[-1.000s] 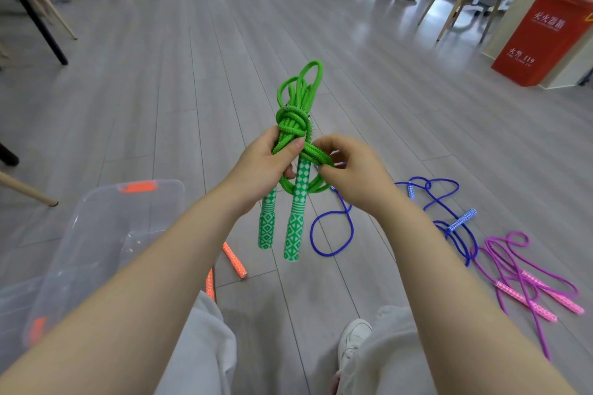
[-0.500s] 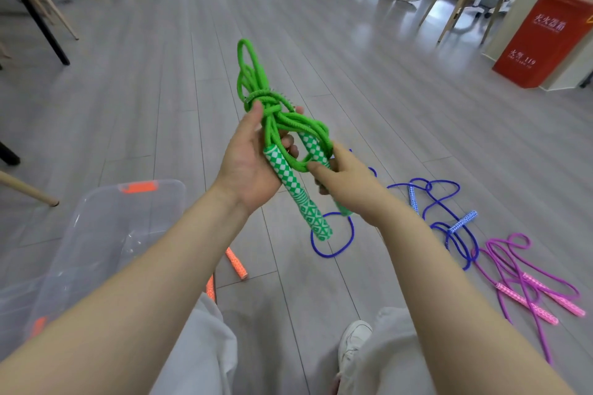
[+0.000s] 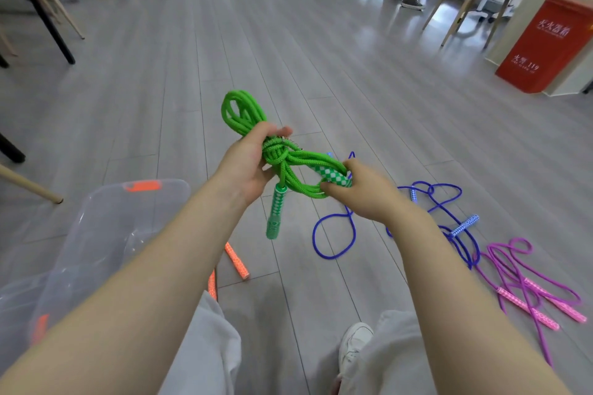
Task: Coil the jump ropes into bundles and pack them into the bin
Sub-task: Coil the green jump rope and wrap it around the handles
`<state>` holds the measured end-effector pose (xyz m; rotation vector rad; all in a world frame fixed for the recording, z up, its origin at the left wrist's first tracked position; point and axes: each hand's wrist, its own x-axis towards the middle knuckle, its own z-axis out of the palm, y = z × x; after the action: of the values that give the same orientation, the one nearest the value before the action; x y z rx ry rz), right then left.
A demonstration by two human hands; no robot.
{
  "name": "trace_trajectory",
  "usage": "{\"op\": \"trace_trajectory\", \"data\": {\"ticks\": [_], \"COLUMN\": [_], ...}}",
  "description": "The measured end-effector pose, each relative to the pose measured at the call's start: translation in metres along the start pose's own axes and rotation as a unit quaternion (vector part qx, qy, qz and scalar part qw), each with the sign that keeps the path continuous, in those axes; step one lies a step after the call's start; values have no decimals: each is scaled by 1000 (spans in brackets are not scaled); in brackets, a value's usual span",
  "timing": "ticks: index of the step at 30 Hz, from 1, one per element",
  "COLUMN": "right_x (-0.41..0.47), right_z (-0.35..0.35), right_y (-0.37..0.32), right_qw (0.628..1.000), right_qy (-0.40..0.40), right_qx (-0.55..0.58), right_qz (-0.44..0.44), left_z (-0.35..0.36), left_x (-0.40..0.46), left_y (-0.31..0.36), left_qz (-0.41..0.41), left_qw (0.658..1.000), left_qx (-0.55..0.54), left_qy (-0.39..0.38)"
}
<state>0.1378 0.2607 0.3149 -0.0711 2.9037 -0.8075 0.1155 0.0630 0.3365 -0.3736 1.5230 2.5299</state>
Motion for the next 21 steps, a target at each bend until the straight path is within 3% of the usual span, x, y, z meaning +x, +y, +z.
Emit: {"op": "trace_trajectory", "data": {"ticks": [7,18,21], "right_x": [-4,-2,-3], "right_z": [7,2,-2], "right_y": [-2,13,18], "right_qw": [998,997,996], "right_qy": [40,1,0], "right_qx": [-30,15,4], "right_qz": [28,75,92], "left_z": [-13,-14,-22], "left_x": [20,25,27], "left_y": [11,9,18], "left_qz": [63,84,97], "left_qw": [994,977,967], "left_qx": [-42,-21,-84], "left_qy": [84,197,221]}}
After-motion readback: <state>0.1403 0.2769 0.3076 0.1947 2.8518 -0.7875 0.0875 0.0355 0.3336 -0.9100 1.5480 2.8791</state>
